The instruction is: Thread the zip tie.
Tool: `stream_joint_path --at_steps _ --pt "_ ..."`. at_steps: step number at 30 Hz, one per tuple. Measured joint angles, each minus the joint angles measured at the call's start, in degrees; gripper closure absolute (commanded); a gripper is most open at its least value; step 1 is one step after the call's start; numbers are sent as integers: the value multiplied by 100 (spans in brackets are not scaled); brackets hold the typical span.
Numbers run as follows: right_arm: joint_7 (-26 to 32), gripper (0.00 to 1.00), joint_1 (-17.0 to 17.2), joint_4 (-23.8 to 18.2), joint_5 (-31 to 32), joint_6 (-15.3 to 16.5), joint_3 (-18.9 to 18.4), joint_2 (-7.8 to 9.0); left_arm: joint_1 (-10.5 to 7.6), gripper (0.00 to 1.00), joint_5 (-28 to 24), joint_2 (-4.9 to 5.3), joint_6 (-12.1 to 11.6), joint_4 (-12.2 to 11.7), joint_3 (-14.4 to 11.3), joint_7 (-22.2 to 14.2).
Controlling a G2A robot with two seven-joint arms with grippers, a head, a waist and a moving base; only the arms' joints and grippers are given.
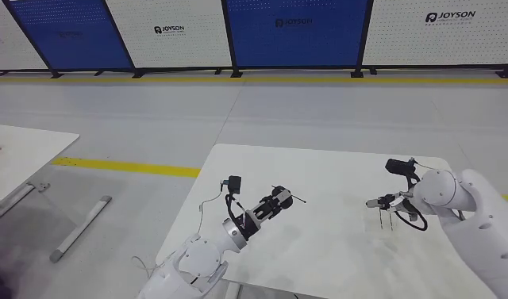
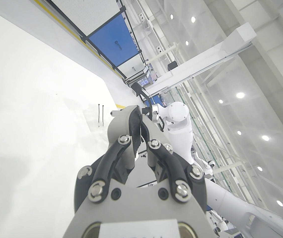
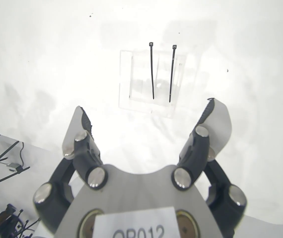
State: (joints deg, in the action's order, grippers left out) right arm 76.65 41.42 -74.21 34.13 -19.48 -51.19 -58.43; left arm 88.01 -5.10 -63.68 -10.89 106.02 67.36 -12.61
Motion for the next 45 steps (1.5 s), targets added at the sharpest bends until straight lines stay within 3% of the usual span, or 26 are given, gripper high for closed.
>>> stream_joint_path --at_steps 4,9,14,26,28,29,31,35,45 --pt "-79 0 57 -26 -78 105 -24 0 0 100 0 0 0 0 0 0" --pt "136 0 137 -164 -376 807 -139 37 0 100 0 0 0 0 0 0" --pt "271 0 86 -206 -9 492 -4 20 0 100 0 0 0 0 0 0" --pt "66 0 222 -275 -125 550 -173 48 0 100 0 0 0 0 0 0" --pt "115 42 252 -345 -124 581 -242 70 0 100 0 0 0 0 0 0" --pt "135 38 267 -378 -122 587 -267 78 0 100 0 0 0 0 0 0" --pt "181 67 294 -427 -127 598 -321 94 0 100 0 0 0 0 0 0" --pt "294 67 279 -327 -96 538 -334 102 0 100 0 0 0 0 0 0" --pt "299 74 -119 380 -215 490 188 -11 0 100 0 0 0 0 0 0"
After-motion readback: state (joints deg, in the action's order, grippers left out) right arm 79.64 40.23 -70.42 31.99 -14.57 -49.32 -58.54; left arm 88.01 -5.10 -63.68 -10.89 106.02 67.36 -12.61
